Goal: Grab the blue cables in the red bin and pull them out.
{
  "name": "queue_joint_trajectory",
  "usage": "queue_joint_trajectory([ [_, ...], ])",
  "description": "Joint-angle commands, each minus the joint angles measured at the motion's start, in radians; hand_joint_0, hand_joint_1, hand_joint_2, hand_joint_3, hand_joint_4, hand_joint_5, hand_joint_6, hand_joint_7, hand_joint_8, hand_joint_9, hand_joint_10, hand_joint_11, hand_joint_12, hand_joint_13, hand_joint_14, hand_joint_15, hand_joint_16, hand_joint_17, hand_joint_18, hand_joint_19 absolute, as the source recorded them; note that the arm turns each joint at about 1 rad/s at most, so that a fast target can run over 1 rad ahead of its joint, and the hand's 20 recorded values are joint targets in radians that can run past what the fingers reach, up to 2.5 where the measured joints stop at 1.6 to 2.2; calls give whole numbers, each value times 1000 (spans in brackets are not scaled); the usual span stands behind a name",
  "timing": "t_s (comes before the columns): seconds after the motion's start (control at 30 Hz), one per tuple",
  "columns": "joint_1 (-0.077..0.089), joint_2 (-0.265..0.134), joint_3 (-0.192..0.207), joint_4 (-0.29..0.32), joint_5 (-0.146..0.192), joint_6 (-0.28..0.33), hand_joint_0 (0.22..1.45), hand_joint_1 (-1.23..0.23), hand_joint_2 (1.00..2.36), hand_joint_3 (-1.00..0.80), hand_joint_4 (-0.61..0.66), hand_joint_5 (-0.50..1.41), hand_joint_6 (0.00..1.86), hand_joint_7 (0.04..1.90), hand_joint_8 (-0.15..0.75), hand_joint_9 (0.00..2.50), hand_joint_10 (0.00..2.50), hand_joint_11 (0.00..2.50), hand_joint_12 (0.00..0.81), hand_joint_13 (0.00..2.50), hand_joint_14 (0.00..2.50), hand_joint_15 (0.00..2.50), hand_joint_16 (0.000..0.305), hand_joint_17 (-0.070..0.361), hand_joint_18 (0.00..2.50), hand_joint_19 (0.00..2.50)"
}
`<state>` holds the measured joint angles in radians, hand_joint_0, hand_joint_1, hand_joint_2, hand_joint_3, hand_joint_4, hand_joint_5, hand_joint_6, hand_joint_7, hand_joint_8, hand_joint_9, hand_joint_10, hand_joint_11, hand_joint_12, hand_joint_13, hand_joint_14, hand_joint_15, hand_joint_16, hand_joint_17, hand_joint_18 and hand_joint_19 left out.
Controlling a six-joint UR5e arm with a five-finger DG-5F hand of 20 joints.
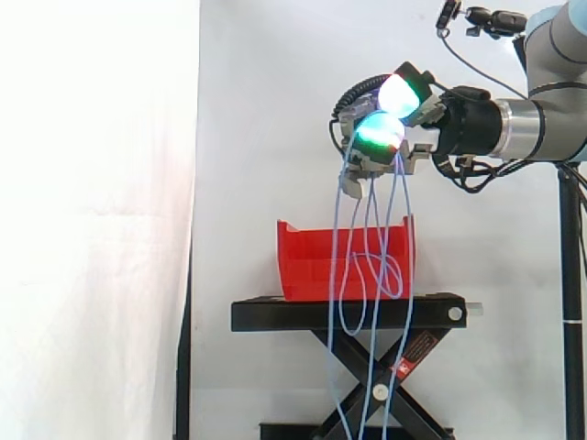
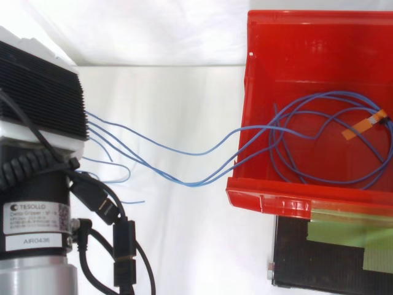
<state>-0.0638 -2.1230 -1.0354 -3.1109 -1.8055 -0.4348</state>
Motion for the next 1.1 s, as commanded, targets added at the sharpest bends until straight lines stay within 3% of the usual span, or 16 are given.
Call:
queue_joint_trajectory([
  [0.0,1,0,0,0,0,0,914,-958,1000,-1000,200,708,820,618,261,1051,125,1779,344,1022,1538,1300,43,96,731,1041],
  [0.27,-1,0,0,0,0,0,965,-962,1000,-1000,168,669,913,571,268,1033,187,1757,336,1022,1544,1327,40,91,771,1044],
  [0.47,-1,0,0,0,0,-2,981,-966,1000,-1000,137,639,983,540,269,1007,395,1666,342,1026,1600,1303,40,89,812,1061],
  [1.07,10,0,0,-2,5,-6,1001,-960,1002,-955,122,578,1138,473,267,978,464,1632,338,1019,1599,1307,40,89,827,1060],
])
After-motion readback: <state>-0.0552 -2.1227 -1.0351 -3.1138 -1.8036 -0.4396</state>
